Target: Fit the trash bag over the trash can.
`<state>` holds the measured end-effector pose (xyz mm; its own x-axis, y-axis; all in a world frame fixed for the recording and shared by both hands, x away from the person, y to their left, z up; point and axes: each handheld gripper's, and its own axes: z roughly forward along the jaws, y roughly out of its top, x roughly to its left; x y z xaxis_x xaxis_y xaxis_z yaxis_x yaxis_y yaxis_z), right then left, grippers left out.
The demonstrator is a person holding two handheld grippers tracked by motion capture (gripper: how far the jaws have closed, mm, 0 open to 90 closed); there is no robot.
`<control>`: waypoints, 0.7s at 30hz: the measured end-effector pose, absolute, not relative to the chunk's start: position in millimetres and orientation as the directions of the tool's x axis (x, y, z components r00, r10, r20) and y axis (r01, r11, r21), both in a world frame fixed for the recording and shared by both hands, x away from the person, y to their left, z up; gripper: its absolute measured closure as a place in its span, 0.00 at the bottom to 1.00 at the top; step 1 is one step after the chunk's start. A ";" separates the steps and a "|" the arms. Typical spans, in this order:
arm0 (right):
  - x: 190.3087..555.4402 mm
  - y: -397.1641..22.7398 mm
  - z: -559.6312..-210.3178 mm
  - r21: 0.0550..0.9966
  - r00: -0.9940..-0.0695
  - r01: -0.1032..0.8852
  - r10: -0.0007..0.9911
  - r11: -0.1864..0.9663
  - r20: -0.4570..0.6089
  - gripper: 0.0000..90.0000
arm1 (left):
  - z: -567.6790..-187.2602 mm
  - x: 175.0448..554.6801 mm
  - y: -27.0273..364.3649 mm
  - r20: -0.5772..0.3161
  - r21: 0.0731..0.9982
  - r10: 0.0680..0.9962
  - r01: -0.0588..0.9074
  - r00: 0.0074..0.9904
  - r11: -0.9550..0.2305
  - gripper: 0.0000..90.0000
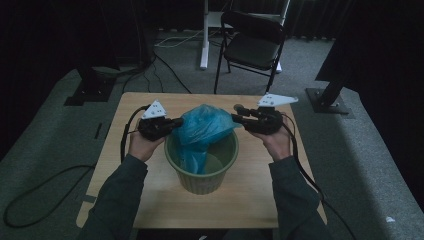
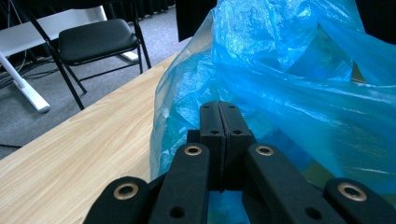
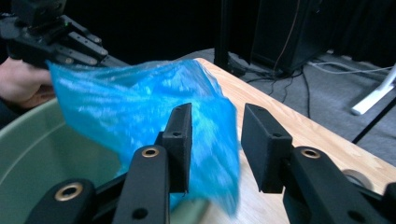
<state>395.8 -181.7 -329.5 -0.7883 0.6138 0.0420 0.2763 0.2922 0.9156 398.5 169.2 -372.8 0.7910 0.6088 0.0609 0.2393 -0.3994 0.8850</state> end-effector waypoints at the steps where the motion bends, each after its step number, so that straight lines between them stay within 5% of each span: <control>1: 399.0 -177.1 -329.2 0.913 -0.789 0.281 0.612 0.295 0.045 0.68 | -372.9 398.2 169.4 0.062 0.886 0.607 0.237 0.793 -0.400 0.99; 6: 415.7 -157.3 -336.4 0.886 -0.799 0.332 0.596 0.324 0.081 0.66 | -373.3 396.5 170.7 0.069 0.885 0.601 0.229 0.797 -0.406 0.99; 13: 410.3 -149.6 -345.8 0.848 -0.808 0.304 0.589 0.434 -0.012 0.98 | -372.3 394.6 175.4 0.060 0.886 0.598 0.234 0.799 -0.401 0.94; 21: 399.2 -152.7 -348.9 0.846 -0.824 0.245 0.562 0.473 -0.075 1.00 | -364.4 397.1 176.0 0.042 0.895 0.608 0.241 0.793 -0.375 0.86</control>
<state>399.2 -152.7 -348.9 -0.8238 0.5619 -0.0752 0.2453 0.4730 0.8463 397.1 176.0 -364.4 0.7927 0.6082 0.0417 0.2405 -0.3749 0.8953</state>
